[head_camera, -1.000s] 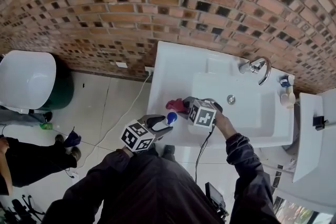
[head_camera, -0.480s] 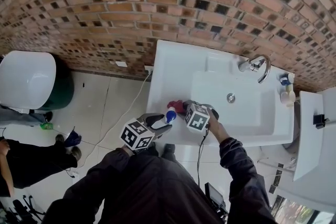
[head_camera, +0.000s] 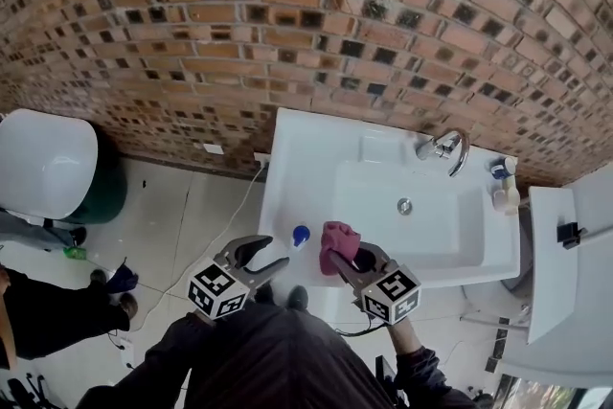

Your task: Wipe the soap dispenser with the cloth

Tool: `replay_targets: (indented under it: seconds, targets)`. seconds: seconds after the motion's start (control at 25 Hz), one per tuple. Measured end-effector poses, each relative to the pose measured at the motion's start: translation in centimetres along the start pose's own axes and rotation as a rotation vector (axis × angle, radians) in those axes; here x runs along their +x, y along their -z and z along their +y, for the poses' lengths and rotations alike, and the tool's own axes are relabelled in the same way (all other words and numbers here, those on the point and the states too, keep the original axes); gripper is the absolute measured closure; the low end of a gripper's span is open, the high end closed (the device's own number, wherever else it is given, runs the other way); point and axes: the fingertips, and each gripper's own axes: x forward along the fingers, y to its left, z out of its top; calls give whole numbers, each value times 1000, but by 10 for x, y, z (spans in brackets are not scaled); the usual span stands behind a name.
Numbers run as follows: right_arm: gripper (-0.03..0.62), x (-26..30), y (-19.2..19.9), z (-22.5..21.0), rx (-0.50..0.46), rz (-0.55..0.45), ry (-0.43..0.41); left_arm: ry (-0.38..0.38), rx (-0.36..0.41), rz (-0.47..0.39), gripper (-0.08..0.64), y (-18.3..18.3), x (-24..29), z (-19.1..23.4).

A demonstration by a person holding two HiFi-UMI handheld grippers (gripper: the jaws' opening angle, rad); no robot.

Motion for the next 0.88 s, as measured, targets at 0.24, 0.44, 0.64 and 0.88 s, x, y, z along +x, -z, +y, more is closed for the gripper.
replay_targets:
  seconds: [0.24, 0.44, 0.64, 0.88]
  targets:
    - [520, -43, -9, 35, 147, -142, 60, 79, 65, -48, 350, -25, -23, -32]
    - [523, -47, -11, 37, 118, -159, 99, 85, 66, -53, 350, -25, -23, -37]
    - [523, -47, -18, 39, 72, -159, 106, 91, 53, -65, 351, -26, -24, -39]
    - [523, -44, -20, 42, 69, -154, 95, 85, 50, -70, 351, -28, -27, -35]
